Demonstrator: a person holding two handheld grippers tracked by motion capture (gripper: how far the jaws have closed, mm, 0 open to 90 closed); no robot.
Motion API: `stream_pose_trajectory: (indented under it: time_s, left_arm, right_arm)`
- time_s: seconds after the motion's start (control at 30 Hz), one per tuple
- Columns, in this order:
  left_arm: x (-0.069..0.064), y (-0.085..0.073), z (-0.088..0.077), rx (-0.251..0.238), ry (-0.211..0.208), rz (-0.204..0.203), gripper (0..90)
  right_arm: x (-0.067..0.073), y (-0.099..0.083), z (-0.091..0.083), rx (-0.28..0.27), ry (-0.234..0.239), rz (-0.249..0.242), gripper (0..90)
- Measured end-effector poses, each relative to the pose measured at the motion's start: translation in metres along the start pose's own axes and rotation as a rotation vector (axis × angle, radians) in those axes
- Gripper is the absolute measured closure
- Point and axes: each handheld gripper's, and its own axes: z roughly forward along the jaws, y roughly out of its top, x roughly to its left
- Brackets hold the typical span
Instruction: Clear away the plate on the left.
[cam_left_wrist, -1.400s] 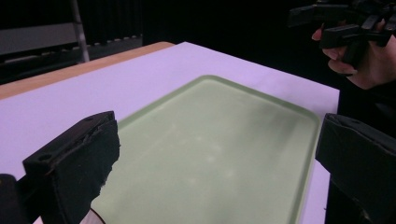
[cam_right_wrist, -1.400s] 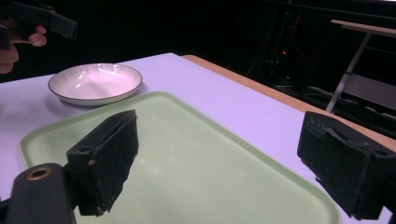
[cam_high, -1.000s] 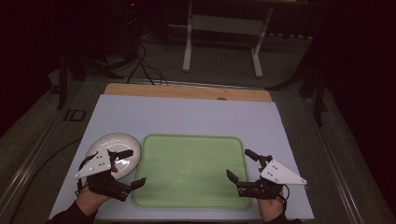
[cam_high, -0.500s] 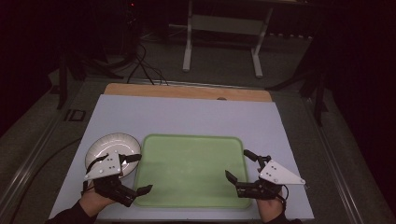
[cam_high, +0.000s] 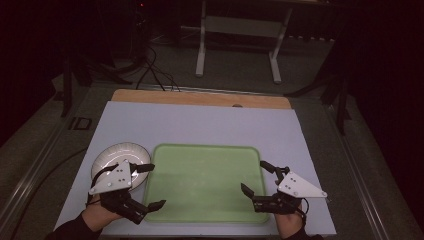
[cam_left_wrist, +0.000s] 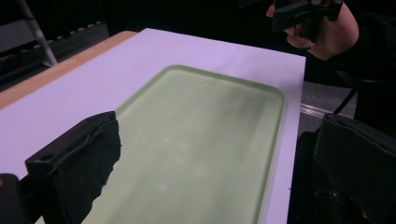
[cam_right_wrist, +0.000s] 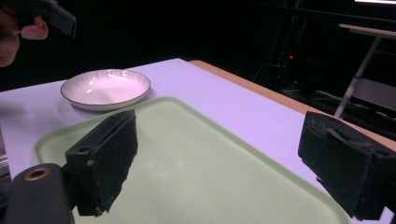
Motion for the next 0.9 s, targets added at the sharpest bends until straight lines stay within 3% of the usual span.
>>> stream_pose_trajectory:
  time_s: [0.33,0.6,0.9]
  left_arm:
    - [0.011,0.013,-0.009,0.019,0.030,0.008,0.6]
    - [0.018,0.012,-0.016,0.036,0.048,-0.006,0.7]
    - [0.032,0.008,-0.031,0.042,0.103,-0.030,1.4]
  right_arm:
    - [0.001,0.000,0.001,0.000,0.005,-0.009,11.4]
    - [0.001,0.000,0.000,-0.007,0.003,-0.012,11.4]
    - [0.001,0.000,0.001,-0.005,0.005,-0.013,11.5]
